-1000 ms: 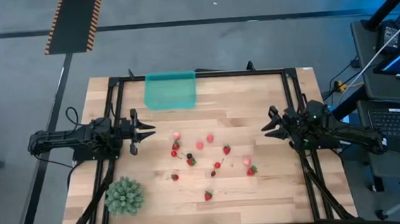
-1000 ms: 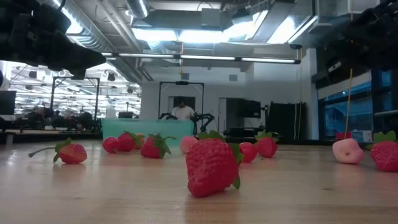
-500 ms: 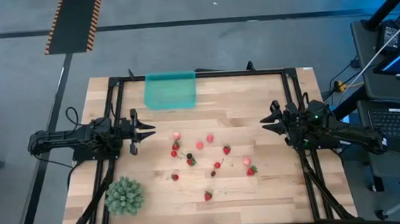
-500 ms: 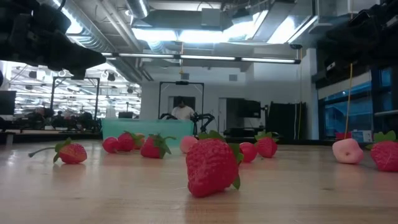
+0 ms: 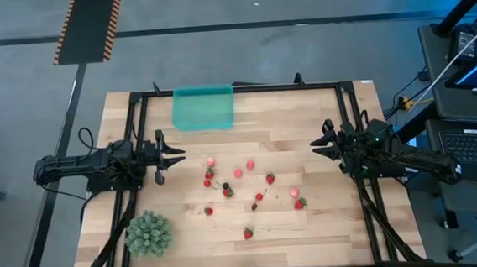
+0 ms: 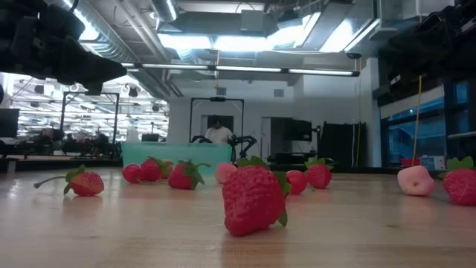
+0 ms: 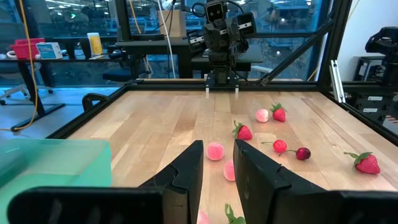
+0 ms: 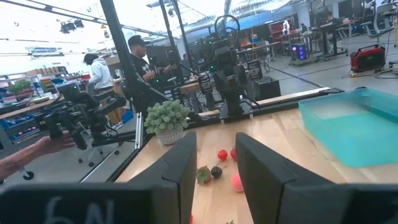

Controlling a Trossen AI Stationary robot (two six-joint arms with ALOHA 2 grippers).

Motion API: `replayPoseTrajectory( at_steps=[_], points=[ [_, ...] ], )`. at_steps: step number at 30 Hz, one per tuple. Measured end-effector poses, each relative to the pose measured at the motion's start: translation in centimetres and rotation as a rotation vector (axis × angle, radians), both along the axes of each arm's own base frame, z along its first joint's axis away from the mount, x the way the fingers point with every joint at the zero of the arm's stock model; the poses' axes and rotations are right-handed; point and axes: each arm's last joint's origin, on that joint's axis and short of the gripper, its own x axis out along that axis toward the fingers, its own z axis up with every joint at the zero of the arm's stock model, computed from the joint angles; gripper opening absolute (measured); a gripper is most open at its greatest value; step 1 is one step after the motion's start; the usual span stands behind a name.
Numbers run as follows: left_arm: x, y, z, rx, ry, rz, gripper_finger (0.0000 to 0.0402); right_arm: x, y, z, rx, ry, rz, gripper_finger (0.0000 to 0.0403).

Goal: Pick and placing Produce into tupperware
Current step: Put the red strawberry into the blue bin

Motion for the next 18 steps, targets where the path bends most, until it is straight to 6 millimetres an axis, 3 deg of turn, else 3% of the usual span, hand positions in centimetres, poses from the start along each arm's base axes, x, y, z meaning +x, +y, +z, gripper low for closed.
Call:
replayPoseTrajectory(
  at_steps=[3,6,18],
  points=[
    [0.0,0.0,0.0,0.005,0.0,0.0,0.0082,-0.04,0.01,0.26,-0.006,-0.026,0.0,0.0115],
    [0.0,0.0,0.01,0.127,0.012,-0.004,0.0082,-0.05,0.02,0.33,-0.007,-0.033,0.0,0.0128],
    [0.0,0.0,0.02,0.097,0.008,-0.003,0.0082,-0.07,0.02,0.41,0.012,-0.039,0.004,0.0252]
  ],
)
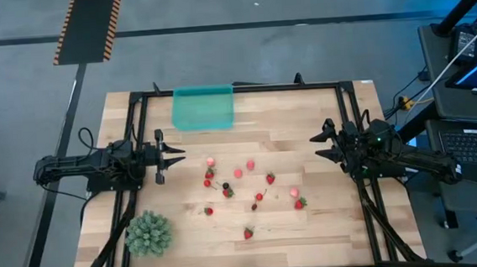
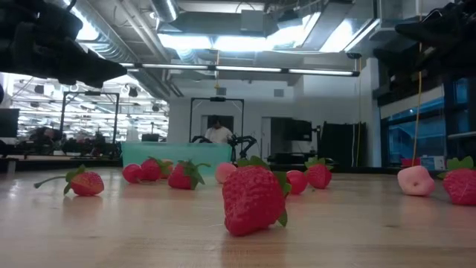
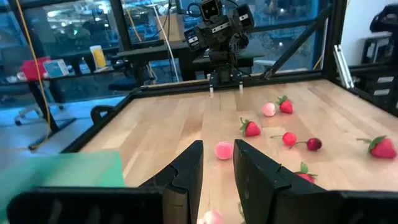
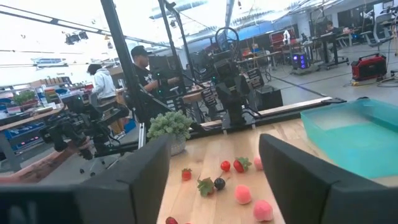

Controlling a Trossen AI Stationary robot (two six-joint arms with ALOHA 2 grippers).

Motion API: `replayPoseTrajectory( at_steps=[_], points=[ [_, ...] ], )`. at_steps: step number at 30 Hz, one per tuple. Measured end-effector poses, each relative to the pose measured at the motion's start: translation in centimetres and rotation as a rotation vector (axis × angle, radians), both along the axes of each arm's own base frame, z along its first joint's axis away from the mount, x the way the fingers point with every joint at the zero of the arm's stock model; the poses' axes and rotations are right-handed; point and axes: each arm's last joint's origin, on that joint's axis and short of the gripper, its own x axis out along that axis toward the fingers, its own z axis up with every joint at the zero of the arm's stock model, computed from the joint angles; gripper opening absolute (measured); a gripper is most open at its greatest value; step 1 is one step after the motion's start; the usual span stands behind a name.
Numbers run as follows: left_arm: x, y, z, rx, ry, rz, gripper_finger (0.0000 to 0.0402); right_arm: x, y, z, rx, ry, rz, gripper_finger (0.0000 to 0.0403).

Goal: Pick and placing Produce into tupperware
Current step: Put the red strawberry into the blue bin

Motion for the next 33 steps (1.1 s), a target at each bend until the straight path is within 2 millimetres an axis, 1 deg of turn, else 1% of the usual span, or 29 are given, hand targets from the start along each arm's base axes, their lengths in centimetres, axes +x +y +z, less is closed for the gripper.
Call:
replayPoseTrajectory(
  at_steps=[3,10,13,15,18,21,25,27,29,31,33],
  points=[
    [0.0,0.0,0.0,-0.051,-0.006,0.003,0.0082,0.0,0.0,0.0,0.001,0.0,0.0,0.026],
    [0.01,0.0,0.22,-0.071,-0.03,0.002,0.0082,0.0,0.0,-0.01,0.001,0.001,0.0,0.0261],
    [0.01,0.0,0.38,-0.129,-0.053,0.004,0.0083,0.0,0.0,-0.01,-0.002,0.001,0.0,0.0261],
    [-0.01,0.14,0.68,-0.214,-0.098,0.052,0.0086,0.0,0.0,-0.01,-0.009,-0.001,-0.002,0.0261],
    [-0.08,0.46,0.76,-0.318,-0.135,0.164,0.0105,0.01,-0.06,0.0,-0.049,-0.007,-0.031,0.0261],
    [-0.14,0.65,0.61,-0.349,-0.137,0.232,0.014,0.01,-0.13,0.0,-0.078,-0.01,-0.06,0.0262],
    [-0.16,0.72,0.54,-0.35,-0.136,0.261,0.019,0.02,-0.14,-0.01,-0.092,-0.011,-0.067,0.0262],
    [-0.17,0.75,0.54,-0.35,-0.138,0.272,0.0207,0.01,-0.14,0.02,-0.048,-0.009,-0.06,0.0262],
    [-0.19,0.8,0.54,-0.349,-0.141,0.29,0.0219,-0.01,-0.16,0.16,0.039,-0.015,-0.053,0.0262],
    [-0.2,0.81,0.54,-0.348,-0.142,0.295,0.0224,-0.02,-0.14,0.22,0.094,0.002,-0.039,0.0262],
    [-0.2,0.81,0.52,-0.347,-0.141,0.295,0.0225,-0.04,-0.08,0.52,0.109,0.042,-0.021,0.0262]
  ],
)
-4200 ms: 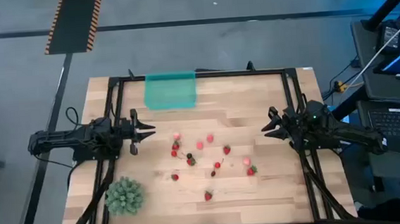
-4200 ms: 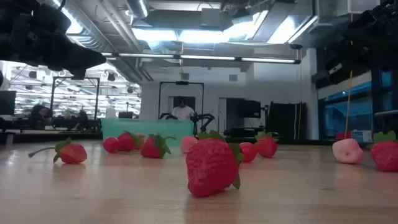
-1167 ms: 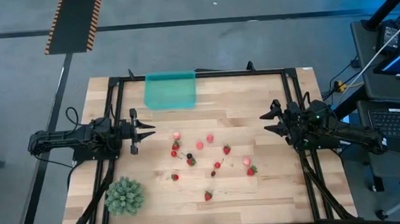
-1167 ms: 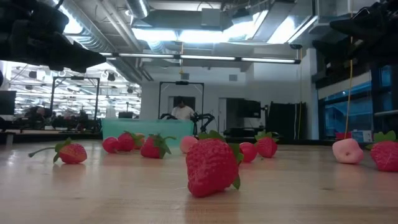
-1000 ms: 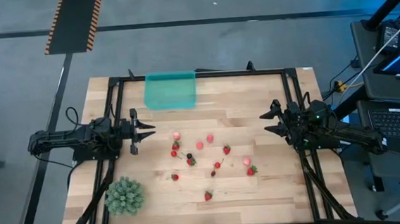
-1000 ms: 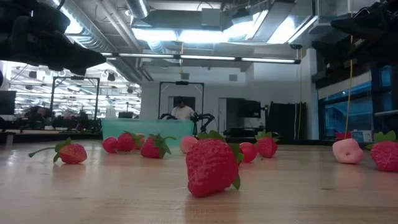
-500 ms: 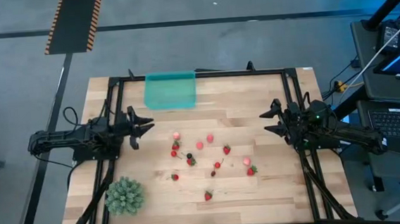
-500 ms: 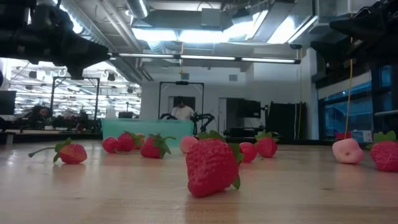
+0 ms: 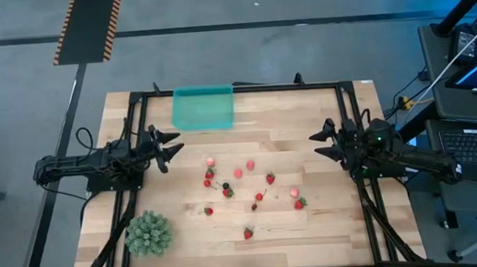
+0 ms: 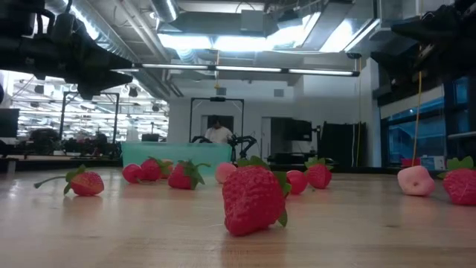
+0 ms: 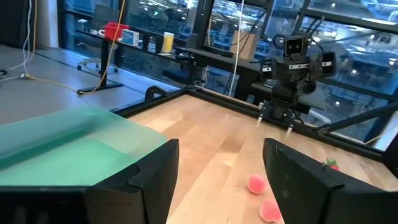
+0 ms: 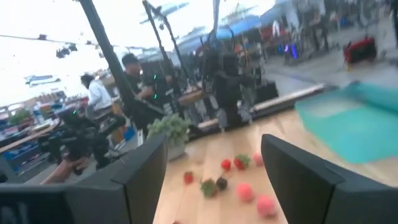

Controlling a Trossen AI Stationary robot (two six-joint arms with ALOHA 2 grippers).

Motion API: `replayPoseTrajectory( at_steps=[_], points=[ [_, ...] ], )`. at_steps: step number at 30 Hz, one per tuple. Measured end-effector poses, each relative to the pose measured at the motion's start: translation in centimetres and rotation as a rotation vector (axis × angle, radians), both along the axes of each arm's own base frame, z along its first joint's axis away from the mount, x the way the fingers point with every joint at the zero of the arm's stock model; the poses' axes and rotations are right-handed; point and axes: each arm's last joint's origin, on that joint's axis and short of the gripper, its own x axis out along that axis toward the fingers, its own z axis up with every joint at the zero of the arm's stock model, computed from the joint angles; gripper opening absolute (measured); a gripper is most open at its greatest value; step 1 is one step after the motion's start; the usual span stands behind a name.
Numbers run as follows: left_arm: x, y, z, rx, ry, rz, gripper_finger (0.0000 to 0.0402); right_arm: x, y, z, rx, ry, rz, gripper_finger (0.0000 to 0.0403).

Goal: Pick and placing Produce into tupperware
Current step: Put the red strawberry into the blue bin

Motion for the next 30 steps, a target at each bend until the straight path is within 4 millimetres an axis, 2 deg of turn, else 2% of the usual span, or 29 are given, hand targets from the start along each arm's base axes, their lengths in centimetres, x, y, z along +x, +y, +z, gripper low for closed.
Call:
replayPoseTrajectory(
  at_steps=[4,9,17,20,23,30],
  points=[
    [0.0,0.0,0.0,0.026,0.011,0.0,0.0226,0.0,0.0,2.0,0.032,0.091,0.005,0.0262],
    [0.0,0.0,0.0,0.027,0.011,0.0,0.0226,0.6,0.1,5.9,0.019,0.198,0.077,0.0262],
    [0.0,0.0,-0.1,0.027,0.017,0.0,0.0226,3.7,1.6,11.4,0.093,0.437,0.378,0.0262],
    [0.0,0.0,-0.2,0.027,0.026,-0.001,0.0226,5.0,2.6,12.0,0.154,0.611,0.431,0.0262],
    [0.0,0.0,-0.2,0.027,0.026,-0.001,0.0226,6.3,3.6,11.7,0.198,0.804,0.401,0.0262],
    [0.0,0.0,-0.2,0.027,0.026,-0.002,0.0226,9.2,7.1,9.2,0.281,1.115,0.318,0.0262]
  ],
)
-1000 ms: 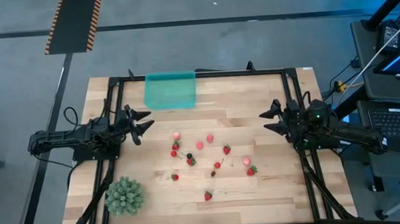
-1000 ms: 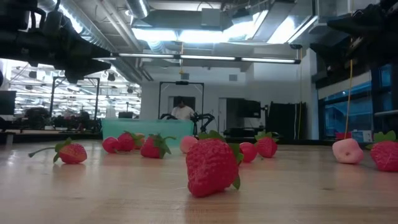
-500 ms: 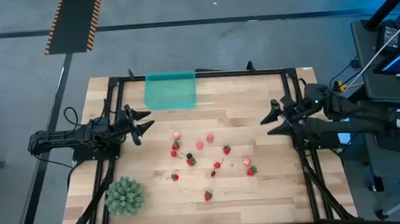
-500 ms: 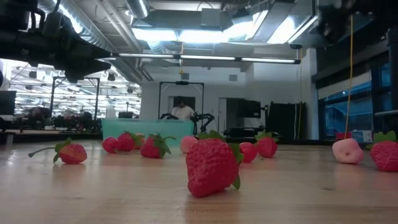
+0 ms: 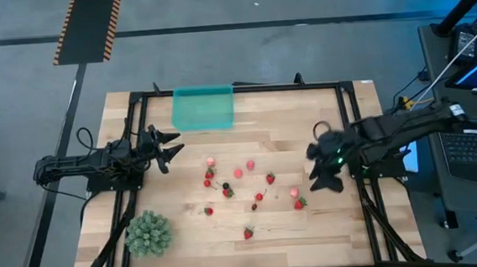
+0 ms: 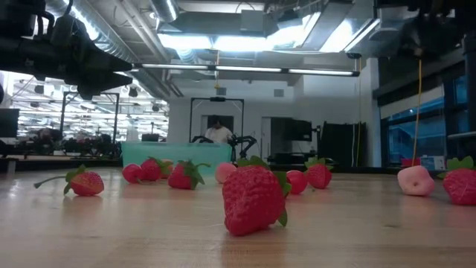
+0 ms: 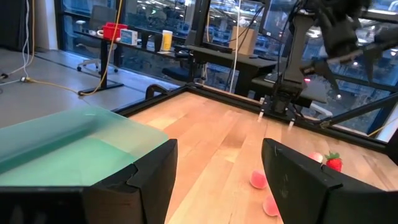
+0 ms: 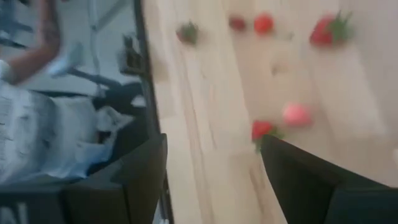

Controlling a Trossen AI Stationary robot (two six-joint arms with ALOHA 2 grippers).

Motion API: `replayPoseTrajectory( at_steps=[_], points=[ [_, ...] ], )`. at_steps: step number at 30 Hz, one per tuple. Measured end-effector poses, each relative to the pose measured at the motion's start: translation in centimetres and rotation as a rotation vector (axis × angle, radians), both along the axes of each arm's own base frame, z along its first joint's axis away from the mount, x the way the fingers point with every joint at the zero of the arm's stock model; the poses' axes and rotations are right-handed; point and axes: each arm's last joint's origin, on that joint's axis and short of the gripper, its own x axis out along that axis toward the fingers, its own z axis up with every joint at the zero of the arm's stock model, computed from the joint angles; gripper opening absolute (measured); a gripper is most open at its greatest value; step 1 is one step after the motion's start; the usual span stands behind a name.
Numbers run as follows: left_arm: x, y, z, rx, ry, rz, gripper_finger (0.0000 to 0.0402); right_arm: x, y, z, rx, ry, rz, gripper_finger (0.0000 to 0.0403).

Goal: Pick and placing Produce into tupperware
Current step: Put the red strawberry into the blue bin

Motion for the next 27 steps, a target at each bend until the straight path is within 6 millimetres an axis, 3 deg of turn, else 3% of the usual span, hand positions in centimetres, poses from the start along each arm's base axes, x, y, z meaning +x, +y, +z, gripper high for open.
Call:
replayPoseTrajectory(
  at_steps=[5,13,21,27],
  points=[
    [0.0,0.0,0.0,-0.004,-0.001,0.0,0.0226,1.3,2.8,-2.3,-0.054,0.142,0.001,0.0262],
    [0.0,0.0,0.0,-0.004,-0.001,-0.001,0.0226,3.0,6.3,-6.5,-0.17,0.252,0.18,0.0262],
    [0.0,0.0,0.0,-0.004,-0.001,-0.003,0.0226,4.7,7.2,-10.0,-0.281,0.312,0.204,0.0254],
    [0.0,0.0,0.0,-0.005,-0.001,-0.003,0.0226,4.4,6.9,-9.8,-0.362,0.298,0.231,0.0226]
  ],
)
